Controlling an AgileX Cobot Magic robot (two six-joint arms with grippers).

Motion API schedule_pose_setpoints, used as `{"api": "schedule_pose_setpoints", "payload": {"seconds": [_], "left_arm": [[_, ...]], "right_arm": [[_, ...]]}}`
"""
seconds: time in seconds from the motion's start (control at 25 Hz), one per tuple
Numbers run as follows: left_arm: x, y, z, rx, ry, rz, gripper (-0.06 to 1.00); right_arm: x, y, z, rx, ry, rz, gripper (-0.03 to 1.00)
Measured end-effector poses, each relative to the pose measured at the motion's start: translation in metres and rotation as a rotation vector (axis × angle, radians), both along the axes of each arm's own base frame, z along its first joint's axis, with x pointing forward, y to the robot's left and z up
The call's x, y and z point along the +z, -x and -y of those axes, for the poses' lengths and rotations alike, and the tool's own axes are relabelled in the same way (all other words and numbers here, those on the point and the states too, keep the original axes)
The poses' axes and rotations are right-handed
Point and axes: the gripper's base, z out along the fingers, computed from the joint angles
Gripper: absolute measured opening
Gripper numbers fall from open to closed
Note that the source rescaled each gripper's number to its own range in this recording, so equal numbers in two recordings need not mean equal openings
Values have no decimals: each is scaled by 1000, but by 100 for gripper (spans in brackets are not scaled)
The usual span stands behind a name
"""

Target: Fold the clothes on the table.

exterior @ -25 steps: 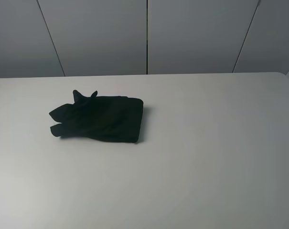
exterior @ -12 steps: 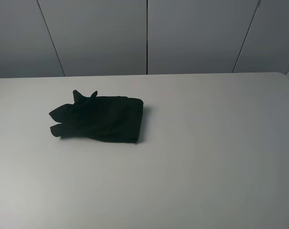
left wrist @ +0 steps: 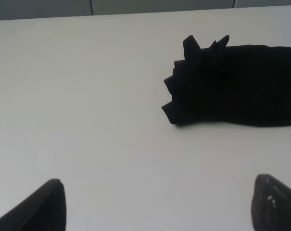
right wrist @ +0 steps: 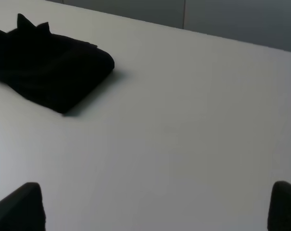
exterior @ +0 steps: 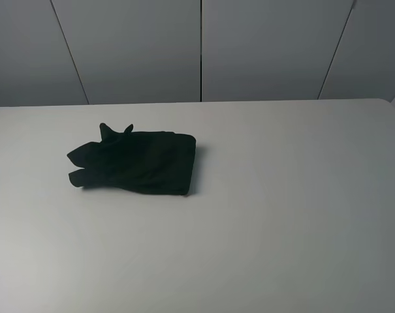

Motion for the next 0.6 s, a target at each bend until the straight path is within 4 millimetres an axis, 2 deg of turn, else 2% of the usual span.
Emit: {"api": "schedule_pose_setpoints", "payload": {"seconds": [0.4, 0.6], "left_arm": [[0, 0, 0, 0, 0, 0, 99], [0, 0, 0, 0, 0, 0, 99]], "right_arm": [[0, 4, -7, 148, 80, 47, 100], [0, 5, -9, 59, 87, 46, 100]]}}
